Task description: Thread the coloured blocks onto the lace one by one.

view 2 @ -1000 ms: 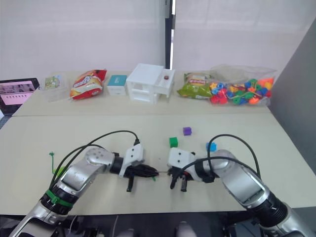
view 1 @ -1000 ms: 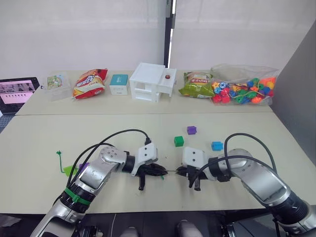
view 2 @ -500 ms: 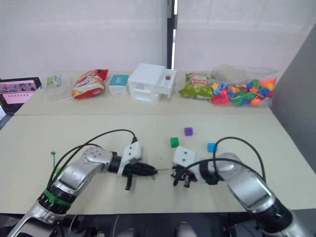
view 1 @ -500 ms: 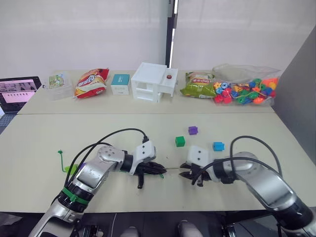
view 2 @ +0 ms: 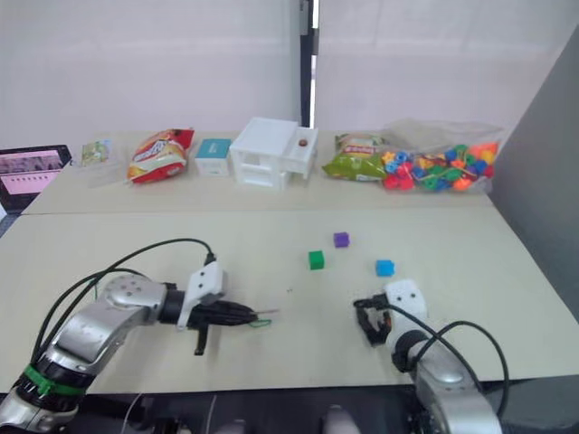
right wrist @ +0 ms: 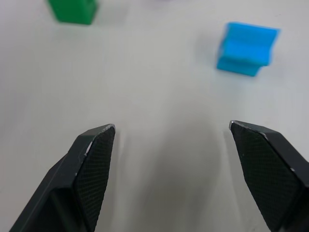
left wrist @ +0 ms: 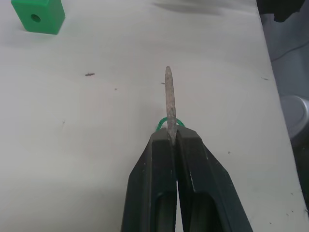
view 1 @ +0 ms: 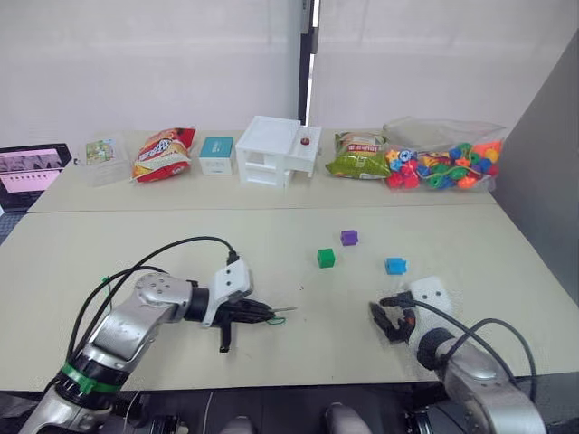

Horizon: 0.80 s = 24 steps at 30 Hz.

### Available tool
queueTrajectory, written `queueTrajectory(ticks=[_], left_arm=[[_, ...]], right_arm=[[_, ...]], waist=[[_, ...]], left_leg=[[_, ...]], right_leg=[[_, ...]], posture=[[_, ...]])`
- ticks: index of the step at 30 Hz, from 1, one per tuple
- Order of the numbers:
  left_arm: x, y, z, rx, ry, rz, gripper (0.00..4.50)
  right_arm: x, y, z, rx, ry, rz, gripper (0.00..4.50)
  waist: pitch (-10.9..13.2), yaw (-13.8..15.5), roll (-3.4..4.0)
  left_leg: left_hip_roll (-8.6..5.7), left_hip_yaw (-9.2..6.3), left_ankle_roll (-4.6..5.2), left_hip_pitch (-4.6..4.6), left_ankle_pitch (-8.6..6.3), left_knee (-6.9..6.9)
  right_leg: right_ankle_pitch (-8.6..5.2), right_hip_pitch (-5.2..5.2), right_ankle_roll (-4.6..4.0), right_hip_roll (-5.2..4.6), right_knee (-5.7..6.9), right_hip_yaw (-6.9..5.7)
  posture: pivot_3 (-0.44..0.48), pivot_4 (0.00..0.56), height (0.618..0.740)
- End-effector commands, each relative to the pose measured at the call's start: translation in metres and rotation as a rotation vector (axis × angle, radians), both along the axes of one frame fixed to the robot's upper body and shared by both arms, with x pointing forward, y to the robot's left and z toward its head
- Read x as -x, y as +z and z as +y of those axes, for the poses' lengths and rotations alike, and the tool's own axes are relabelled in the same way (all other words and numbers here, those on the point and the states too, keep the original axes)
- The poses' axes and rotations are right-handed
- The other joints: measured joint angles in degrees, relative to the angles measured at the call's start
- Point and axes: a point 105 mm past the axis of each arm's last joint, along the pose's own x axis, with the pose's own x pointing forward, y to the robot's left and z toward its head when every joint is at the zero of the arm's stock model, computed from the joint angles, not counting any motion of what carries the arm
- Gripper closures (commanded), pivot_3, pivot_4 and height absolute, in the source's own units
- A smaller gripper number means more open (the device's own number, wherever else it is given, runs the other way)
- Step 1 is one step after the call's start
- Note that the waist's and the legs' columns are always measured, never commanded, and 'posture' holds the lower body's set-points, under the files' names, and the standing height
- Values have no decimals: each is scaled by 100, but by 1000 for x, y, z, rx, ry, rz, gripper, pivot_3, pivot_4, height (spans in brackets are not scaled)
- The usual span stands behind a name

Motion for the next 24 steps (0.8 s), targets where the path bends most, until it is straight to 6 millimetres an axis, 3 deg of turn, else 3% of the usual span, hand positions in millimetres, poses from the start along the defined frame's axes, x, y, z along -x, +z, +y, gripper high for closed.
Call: queueTrajectory(ticks=[1,4,6,11,17,20,24], left_arm=[[8,11,11,-9,-11,-19,4500],[12,9,18,-29,-9,-10,4500],[12,6,27,-47,7,-10,4500],[15,3,26,-34,24,-12,4500],[16,1,28,-29,38,-10,4500],[16,-1,29,-28,42,-8,4500],[17,-2,32,-35,41,-4,4500]], right_arm=[[-17,16,-15,31,-145,-146,518],[-28,17,-22,29,-190,-184,518],[-49,9,-24,-3,-198,-167,518],[-72,7,-29,-20,-208,-190,518],[-73,4,-23,-122,-205,-196,2346],[-70,17,-13,-142,-166,-256,3298],[-59,24,6,-147,-102,-267,3288]], waist=[[0,-15,1],[2,5,4],[2,1,3],[2,5,5],[2,-3,5],[2,-5,7],[2,-6,8]], left_leg=[[-1,1,0,1,0,-2],[-1,2,0,2,0,-6],[-2,0,-1,1,0,-5],[0,4,-1,4,0,-17],[-1,5,0,1,0,-21],[-1,5,0,2,0,-21],[-1,5,0,3,0,-21]], right_leg=[[0,0,0,0,1,1],[0,-1,-1,-1,4,1],[1,0,-1,-2,4,0],[1,-3,-3,-2,8,1],[2,-7,-3,-4,3,3],[2,-7,-3,-4,4,4],[2,-7,-3,-3,5,3]], posture=[[0,150,740],[0,150,740],[0,150,740],[0,150,740],[0,150,740],[0,150,740],[0,150,740]])
